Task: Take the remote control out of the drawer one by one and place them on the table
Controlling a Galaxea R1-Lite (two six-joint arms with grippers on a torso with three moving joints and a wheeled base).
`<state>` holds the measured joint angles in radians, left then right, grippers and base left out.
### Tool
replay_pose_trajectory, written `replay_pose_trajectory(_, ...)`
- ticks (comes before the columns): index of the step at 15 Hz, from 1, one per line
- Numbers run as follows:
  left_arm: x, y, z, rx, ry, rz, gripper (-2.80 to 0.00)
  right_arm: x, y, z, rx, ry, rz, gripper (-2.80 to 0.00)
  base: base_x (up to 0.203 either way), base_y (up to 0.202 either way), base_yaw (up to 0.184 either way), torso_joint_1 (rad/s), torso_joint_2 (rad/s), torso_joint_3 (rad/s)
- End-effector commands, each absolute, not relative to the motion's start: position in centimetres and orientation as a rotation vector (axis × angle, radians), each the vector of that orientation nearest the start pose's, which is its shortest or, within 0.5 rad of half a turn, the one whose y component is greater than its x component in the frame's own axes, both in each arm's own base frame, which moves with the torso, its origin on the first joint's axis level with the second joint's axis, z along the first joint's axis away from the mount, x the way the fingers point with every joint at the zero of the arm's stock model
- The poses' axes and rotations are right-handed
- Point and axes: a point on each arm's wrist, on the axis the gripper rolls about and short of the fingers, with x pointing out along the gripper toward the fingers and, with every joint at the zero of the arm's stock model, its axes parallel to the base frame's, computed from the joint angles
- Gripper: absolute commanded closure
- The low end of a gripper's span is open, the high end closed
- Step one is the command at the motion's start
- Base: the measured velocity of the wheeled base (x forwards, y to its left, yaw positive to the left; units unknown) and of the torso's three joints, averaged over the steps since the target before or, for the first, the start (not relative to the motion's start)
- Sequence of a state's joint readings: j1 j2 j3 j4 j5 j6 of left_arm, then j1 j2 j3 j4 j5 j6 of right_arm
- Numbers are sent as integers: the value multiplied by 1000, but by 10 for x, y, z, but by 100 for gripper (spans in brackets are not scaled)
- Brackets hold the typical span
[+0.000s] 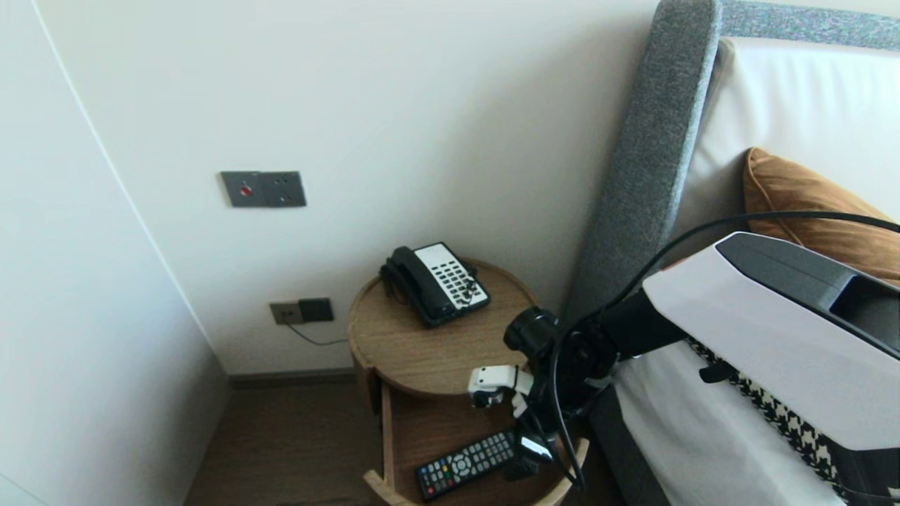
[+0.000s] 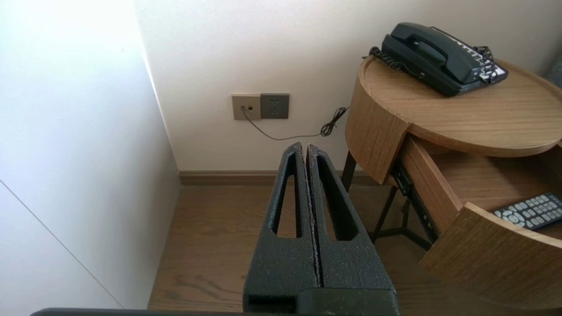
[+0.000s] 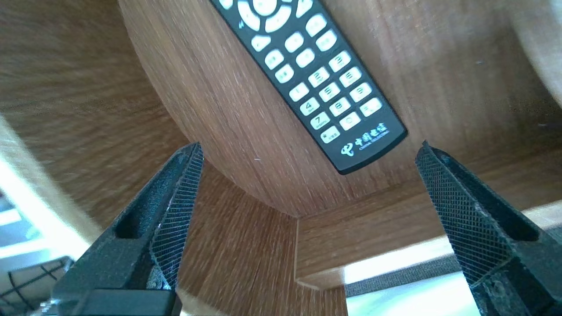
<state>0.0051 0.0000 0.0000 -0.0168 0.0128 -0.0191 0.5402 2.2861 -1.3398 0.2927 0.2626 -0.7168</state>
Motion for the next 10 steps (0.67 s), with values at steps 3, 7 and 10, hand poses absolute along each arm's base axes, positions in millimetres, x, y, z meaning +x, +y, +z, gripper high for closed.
replay_pose_trajectory(3,-23,0,77,-20,-19,19,0,332,208,18,-781,992,1149,-280,0,0,0,0,0,0)
replay_pose_trajectory(7,-23,0,77,-20,-19,20,0,336,213,15,-785,949,1146,-280,0,0,0,0,0,0)
replay_pose_trajectory(10,-23,0,77,-20,-19,18,0,341,217,8,-789,927,1139,-280,0,0,0,0,0,0)
